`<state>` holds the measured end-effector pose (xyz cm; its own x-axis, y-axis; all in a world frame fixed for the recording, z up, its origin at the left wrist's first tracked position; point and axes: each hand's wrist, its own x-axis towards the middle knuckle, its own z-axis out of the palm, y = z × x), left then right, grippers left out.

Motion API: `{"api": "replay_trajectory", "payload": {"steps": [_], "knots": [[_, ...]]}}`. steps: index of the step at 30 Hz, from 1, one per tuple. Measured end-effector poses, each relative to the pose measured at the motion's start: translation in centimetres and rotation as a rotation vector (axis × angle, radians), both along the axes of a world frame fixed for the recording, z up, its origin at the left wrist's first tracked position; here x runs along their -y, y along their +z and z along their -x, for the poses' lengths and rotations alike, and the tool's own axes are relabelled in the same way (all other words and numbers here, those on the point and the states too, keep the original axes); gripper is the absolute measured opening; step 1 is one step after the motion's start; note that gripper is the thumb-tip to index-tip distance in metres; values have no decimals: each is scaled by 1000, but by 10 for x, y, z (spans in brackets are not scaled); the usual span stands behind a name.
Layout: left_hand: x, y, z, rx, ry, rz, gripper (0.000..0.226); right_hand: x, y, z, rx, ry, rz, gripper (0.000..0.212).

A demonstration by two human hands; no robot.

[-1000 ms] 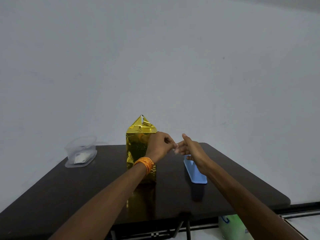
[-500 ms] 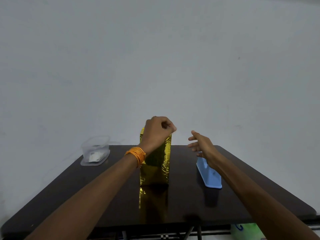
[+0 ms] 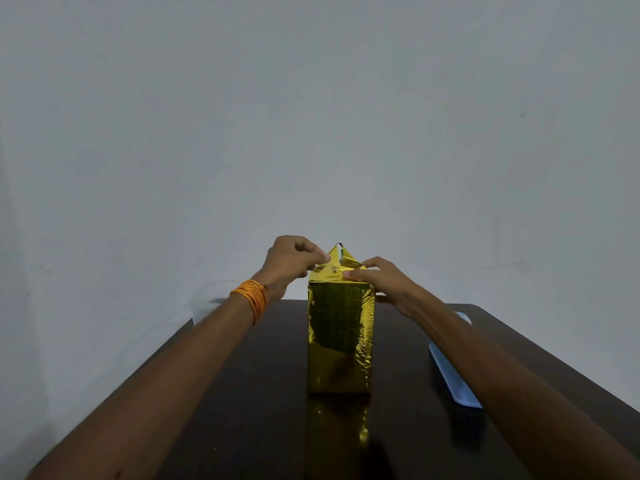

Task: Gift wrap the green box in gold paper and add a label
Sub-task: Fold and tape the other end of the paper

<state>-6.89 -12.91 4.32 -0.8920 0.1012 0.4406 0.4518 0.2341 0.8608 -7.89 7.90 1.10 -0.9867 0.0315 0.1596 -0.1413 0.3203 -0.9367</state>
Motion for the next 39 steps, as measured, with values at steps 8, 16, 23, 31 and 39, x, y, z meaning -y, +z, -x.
{"api": "replay_trajectory", "payload": {"steps": [8,16,23,31,39], "knots": [[-5,-14,19,45,-8,9,15,-5,-13,7,23,-5,7,47],[-6,-19,25,79,31,72,16,-8,-18,12,29,28,32,43],[-8,-24,29,152,78,0,22,-8,-18,15,33,50,20,53],[-9,-23,32,479,-34,-251,23,-11,-20,18,35,52,-3,75],[-4,-41,38,389,-31,-269,53,-12,-20,18,46,54,4,67]]}}
